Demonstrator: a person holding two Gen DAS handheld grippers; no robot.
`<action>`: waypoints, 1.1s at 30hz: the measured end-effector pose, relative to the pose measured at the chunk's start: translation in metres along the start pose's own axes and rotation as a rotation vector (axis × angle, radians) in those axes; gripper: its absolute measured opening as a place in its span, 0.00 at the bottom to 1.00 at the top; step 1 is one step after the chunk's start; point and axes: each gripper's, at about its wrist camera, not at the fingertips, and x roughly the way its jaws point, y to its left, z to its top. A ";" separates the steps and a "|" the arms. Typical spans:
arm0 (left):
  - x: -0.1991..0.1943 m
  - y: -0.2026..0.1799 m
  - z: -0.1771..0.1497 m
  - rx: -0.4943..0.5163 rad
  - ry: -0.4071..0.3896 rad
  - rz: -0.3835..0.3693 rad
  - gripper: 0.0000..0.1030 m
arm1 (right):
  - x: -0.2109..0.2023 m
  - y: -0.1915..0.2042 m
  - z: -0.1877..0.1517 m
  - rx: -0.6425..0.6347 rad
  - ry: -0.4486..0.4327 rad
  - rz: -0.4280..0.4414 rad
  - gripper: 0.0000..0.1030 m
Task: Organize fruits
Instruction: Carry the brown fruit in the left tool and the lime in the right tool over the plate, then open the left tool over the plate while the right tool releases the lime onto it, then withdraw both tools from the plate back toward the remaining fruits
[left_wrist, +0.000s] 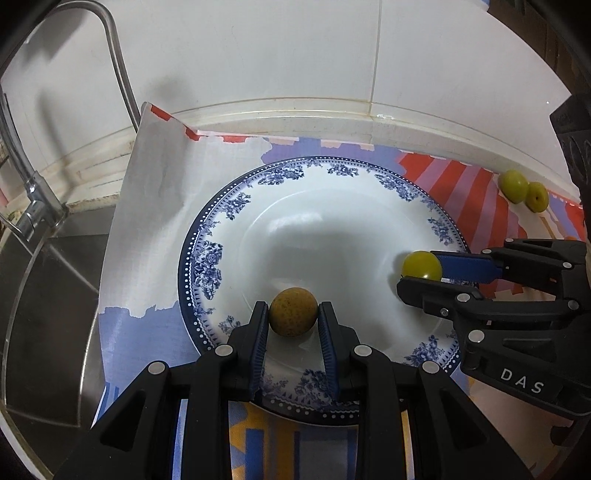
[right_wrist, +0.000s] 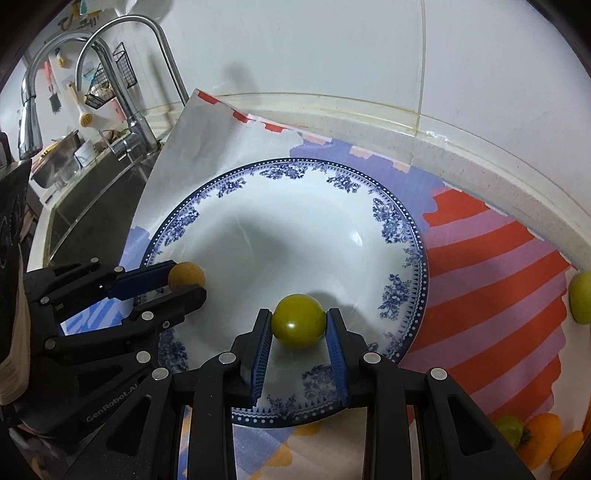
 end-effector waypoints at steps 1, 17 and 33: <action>0.000 0.000 0.000 -0.001 0.000 -0.002 0.29 | 0.000 0.000 0.000 0.001 -0.001 -0.001 0.30; -0.077 -0.015 -0.010 -0.043 -0.139 0.011 0.61 | -0.077 0.003 -0.020 0.026 -0.159 -0.076 0.45; -0.162 -0.087 -0.030 0.024 -0.293 -0.081 0.72 | -0.203 -0.014 -0.091 0.147 -0.348 -0.225 0.50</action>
